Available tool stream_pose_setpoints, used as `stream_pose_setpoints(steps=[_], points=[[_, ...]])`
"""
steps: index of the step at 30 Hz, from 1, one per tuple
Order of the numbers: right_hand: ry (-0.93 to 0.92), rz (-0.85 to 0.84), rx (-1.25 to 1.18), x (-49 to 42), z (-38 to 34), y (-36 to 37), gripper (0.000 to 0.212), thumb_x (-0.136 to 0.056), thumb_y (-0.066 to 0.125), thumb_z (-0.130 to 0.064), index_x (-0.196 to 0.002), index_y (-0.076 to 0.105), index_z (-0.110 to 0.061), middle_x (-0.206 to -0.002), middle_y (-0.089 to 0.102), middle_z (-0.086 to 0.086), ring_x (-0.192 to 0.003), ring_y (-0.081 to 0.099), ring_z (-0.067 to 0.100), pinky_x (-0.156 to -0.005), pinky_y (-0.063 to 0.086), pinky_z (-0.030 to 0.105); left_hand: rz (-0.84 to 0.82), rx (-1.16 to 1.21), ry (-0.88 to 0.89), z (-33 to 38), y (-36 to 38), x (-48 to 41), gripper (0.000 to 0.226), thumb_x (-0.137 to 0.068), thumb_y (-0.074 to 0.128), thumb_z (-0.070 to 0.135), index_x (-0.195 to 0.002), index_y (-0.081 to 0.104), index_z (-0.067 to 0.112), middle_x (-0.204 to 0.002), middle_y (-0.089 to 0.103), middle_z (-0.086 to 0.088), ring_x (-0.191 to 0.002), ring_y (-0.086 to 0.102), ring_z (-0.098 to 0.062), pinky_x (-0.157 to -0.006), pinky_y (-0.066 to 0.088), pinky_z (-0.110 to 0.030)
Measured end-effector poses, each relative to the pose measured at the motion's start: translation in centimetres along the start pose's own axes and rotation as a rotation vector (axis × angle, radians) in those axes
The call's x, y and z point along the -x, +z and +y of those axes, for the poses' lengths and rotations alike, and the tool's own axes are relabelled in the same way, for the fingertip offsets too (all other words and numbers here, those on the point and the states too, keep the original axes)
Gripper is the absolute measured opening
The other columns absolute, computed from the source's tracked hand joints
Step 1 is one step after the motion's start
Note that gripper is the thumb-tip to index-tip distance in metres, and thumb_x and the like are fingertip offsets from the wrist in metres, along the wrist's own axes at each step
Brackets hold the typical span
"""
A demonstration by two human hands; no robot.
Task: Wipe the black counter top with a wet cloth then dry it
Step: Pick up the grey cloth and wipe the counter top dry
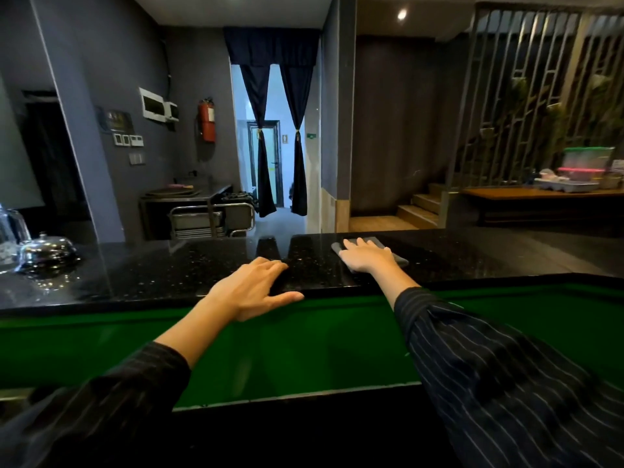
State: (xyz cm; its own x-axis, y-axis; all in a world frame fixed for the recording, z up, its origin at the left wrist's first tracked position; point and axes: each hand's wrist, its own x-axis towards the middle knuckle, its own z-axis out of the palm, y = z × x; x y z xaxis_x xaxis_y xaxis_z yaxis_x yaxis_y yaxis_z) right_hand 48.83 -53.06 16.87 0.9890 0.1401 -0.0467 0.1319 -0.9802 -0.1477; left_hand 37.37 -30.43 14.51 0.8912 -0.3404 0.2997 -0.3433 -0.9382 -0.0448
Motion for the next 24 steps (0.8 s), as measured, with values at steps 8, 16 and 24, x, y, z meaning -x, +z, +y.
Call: stream_pose_setpoints(steps=[8,16,24], points=[[-0.317,0.021,0.084,1.7,-8.9,1.9,0.058,-0.098,0.029,-0.034,-0.153,0.015,-0.026,-0.161,0.017,0.007,-0.147,0.017,0.031,-0.113,0.018,0.061,-0.038,0.101,-0.013,0.5,-1.1,0.3,0.084,-0.076,0.040,0.076,-0.137,0.044,0.017,-0.131,0.056,-0.008,-0.121,0.048,-0.024,-0.102,0.041,-0.041],[-0.135,-0.001,-0.011,1.0,0.7,-0.1,0.055,-0.101,0.017,-0.044,-0.154,0.013,-0.031,-0.163,0.008,-0.003,-0.149,0.010,0.023,-0.117,0.010,0.055,-0.054,0.020,0.027,-3.4,-1.8,1.6,0.094,-0.068,0.039,0.085,-0.143,0.038,0.027,-0.143,0.048,-0.002,-0.126,0.045,-0.019,-0.107,0.035,-0.036],[0.016,0.013,0.021,-1.7,-4.5,0.2,0.060,-0.096,0.027,-0.032,-0.154,0.013,-0.024,-0.163,0.009,0.009,-0.148,0.010,0.032,-0.115,0.011,0.059,0.042,-0.047,0.042,-3.4,-1.5,1.7,0.095,-0.069,0.037,0.084,-0.138,0.046,0.019,-0.133,0.057,-0.004,-0.120,0.050,-0.019,-0.104,0.040,-0.033]])
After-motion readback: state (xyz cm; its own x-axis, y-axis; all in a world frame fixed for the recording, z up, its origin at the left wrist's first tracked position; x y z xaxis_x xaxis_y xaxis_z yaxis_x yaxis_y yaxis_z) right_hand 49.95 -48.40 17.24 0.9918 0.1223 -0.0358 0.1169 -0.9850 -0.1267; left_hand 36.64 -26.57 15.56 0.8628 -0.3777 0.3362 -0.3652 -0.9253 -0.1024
